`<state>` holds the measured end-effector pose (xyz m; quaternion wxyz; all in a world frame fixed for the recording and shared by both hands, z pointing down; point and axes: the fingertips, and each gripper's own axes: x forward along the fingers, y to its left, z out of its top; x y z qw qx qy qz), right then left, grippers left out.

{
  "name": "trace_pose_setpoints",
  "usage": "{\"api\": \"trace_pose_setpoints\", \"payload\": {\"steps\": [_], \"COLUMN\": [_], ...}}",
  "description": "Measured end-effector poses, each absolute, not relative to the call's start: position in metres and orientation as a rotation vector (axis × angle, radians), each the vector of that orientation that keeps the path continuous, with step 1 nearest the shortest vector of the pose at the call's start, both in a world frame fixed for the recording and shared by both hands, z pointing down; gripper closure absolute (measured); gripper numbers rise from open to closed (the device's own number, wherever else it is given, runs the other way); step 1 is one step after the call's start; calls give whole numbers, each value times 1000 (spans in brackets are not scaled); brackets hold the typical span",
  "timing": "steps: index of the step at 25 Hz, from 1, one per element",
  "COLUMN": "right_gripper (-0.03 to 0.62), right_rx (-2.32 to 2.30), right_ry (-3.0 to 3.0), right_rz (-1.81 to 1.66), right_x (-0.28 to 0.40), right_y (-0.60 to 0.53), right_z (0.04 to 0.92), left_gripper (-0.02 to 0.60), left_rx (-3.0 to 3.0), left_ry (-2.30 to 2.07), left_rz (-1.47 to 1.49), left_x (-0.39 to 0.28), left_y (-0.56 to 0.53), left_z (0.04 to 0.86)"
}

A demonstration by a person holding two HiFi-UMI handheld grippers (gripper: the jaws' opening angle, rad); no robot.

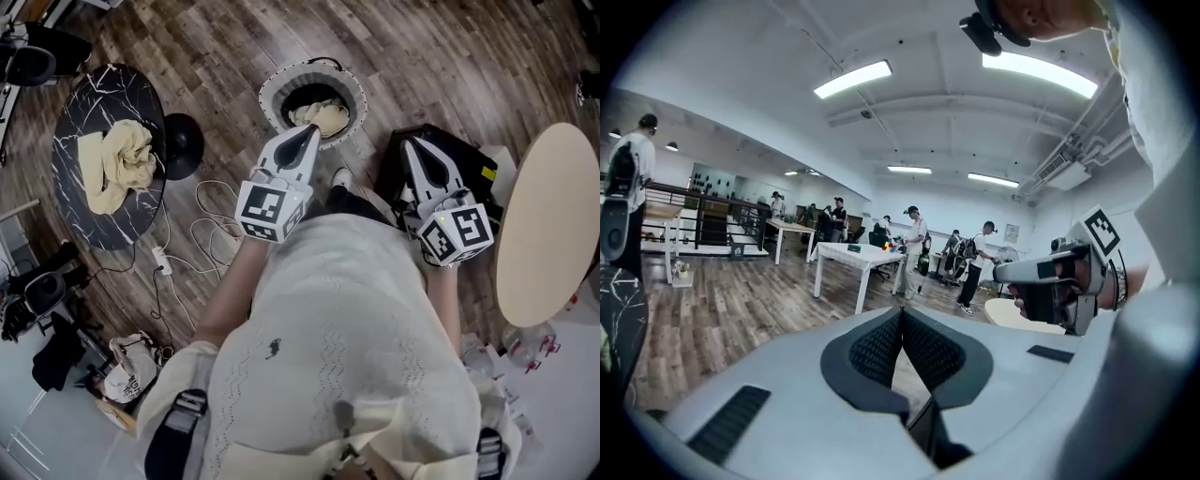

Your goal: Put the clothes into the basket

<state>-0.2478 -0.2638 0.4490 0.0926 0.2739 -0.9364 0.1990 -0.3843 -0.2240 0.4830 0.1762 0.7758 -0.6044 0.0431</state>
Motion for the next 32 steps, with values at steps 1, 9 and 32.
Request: {"api": "trace_pose_setpoints", "payload": {"steps": [1, 9, 32], "right_gripper": [586, 586, 588], "right_rx": [809, 741, 678], "right_ry": [-2790, -2886, -3042], "right_rz": [602, 544, 320], "right_x": [-242, -217, -189], "right_y": [-264, -268, -270], "right_z": [448, 420, 333], "left_gripper": [560, 560, 560], "left_rx": [2189, 2165, 2204], "left_ry": [-1728, -1855, -2075], "left_rz": [103, 41, 55], "left_x": [-381, -363, -356], "left_y": [-223, -211, -195], "left_z": [480, 450, 365]}}
